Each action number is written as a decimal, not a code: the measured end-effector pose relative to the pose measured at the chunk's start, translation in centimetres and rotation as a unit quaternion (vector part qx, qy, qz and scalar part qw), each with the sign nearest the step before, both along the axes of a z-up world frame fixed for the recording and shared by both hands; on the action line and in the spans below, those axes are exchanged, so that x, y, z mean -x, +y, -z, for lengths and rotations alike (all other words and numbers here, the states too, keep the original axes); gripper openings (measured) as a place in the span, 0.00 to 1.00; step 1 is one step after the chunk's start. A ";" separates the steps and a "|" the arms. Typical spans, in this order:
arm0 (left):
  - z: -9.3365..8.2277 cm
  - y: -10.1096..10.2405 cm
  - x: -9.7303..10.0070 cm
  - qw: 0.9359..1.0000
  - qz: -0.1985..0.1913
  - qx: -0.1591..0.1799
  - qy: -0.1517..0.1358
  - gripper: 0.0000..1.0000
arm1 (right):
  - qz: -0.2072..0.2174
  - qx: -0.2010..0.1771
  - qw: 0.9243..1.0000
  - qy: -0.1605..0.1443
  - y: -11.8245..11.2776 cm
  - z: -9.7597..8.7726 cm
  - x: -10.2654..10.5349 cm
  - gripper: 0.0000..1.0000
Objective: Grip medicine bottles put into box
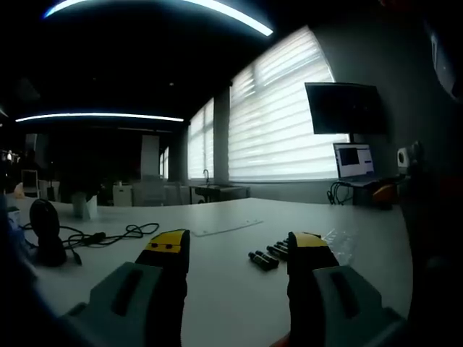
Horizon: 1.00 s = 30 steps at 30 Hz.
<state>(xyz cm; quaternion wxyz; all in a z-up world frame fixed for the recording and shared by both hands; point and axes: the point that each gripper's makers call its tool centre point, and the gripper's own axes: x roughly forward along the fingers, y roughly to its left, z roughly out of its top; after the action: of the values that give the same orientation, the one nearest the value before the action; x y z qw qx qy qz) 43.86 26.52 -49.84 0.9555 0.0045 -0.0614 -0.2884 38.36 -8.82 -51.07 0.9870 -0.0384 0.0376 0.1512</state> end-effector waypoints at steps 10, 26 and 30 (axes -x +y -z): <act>-0.1 0.0 -0.3 1.000 -0.005 0.003 -0.003 0.47 | -0.001 -0.004 1.000 0.003 0.1 0.2 -0.1 0.66; 1.9 -1.1 -5.5 1.000 -0.007 0.003 0.009 0.47 | 0.016 -0.030 0.999 0.024 1.0 0.0 -2.1 0.57; 3.5 -1.3 -7.3 1.000 -0.003 -0.007 0.004 0.47 | 0.018 -0.043 0.999 0.017 1.7 -0.6 -3.0 0.55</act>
<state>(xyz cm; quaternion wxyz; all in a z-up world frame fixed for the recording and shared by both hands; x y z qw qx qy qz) 51.11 25.20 -53.32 0.9567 0.0103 -0.0552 -0.2857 41.38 -7.12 -50.51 0.9896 0.0075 0.0486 0.1351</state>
